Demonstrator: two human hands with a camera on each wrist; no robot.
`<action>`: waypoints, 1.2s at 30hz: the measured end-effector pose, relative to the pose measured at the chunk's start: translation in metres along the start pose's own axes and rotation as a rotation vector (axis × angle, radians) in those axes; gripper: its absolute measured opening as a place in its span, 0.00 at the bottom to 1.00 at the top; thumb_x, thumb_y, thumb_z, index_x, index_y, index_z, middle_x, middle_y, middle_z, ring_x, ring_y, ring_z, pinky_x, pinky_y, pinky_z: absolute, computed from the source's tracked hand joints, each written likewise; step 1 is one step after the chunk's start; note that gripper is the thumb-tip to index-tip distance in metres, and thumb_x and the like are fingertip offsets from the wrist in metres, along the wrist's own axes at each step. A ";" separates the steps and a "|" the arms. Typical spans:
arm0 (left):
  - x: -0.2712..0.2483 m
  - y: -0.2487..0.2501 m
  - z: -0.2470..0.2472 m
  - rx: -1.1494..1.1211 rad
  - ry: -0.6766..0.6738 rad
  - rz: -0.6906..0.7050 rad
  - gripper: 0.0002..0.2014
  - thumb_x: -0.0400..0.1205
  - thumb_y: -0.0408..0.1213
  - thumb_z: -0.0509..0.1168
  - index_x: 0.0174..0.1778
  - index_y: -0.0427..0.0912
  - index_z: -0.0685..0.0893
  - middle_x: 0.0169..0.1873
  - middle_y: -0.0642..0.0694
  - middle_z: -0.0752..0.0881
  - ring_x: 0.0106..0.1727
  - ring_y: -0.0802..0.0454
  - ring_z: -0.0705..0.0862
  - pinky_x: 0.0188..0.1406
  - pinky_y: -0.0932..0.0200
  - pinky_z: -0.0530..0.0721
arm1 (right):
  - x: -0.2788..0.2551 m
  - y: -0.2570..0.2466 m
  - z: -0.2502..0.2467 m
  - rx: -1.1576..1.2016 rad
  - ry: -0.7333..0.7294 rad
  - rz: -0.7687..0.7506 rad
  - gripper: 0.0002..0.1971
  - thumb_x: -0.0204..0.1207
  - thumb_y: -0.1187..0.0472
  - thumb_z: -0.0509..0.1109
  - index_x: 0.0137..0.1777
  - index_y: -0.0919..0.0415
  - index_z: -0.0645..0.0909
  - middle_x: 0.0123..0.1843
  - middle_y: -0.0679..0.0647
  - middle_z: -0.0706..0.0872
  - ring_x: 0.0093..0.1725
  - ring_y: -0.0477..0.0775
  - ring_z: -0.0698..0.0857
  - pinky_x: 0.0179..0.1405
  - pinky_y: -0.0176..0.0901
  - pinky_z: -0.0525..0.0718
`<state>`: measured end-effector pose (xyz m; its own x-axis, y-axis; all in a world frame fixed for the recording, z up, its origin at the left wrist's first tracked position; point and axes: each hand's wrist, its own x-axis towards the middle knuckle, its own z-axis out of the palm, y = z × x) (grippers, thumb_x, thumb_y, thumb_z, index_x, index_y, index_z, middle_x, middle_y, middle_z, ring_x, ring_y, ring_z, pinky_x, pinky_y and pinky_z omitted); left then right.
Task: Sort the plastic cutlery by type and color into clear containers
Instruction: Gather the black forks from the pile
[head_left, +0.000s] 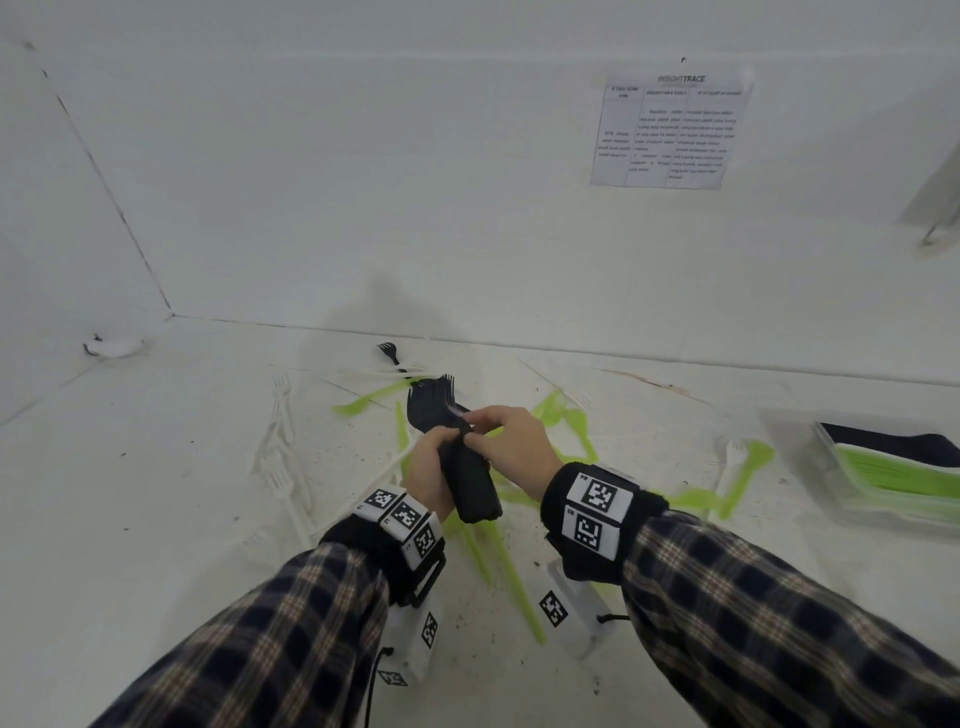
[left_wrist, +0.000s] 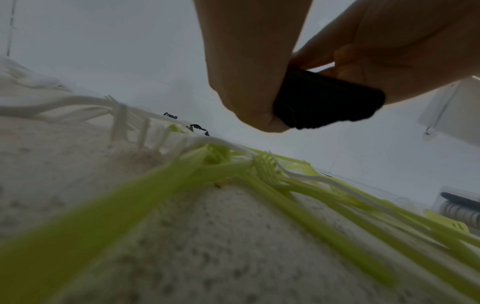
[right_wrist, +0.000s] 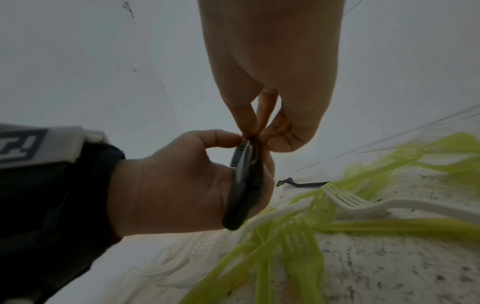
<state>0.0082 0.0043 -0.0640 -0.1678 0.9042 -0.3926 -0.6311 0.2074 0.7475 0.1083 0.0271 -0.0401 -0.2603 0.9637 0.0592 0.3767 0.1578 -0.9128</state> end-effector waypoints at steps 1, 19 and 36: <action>0.000 0.001 -0.002 -0.027 -0.019 0.003 0.13 0.84 0.34 0.54 0.54 0.31 0.80 0.48 0.35 0.81 0.46 0.44 0.82 0.40 0.57 0.83 | 0.000 -0.002 0.001 0.016 -0.021 -0.009 0.13 0.75 0.67 0.69 0.59 0.64 0.85 0.47 0.53 0.84 0.46 0.49 0.82 0.44 0.35 0.83; 0.027 0.040 -0.048 0.134 0.154 0.019 0.07 0.79 0.35 0.68 0.42 0.38 0.77 0.30 0.42 0.73 0.27 0.46 0.75 0.18 0.63 0.79 | 0.087 0.002 0.030 -0.696 -0.379 0.044 0.24 0.80 0.70 0.54 0.77 0.65 0.66 0.76 0.63 0.70 0.75 0.60 0.69 0.72 0.44 0.68; 0.062 0.069 -0.057 0.127 0.140 -0.021 0.07 0.79 0.36 0.68 0.43 0.39 0.76 0.30 0.43 0.76 0.28 0.47 0.77 0.19 0.64 0.80 | 0.133 0.007 0.071 -0.824 -0.229 0.201 0.17 0.82 0.61 0.59 0.65 0.71 0.75 0.66 0.64 0.80 0.64 0.63 0.81 0.57 0.46 0.80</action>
<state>-0.0894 0.0532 -0.0671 -0.2646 0.8402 -0.4733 -0.5368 0.2794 0.7961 0.0133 0.1411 -0.0670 -0.2588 0.9371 -0.2343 0.9336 0.1804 -0.3097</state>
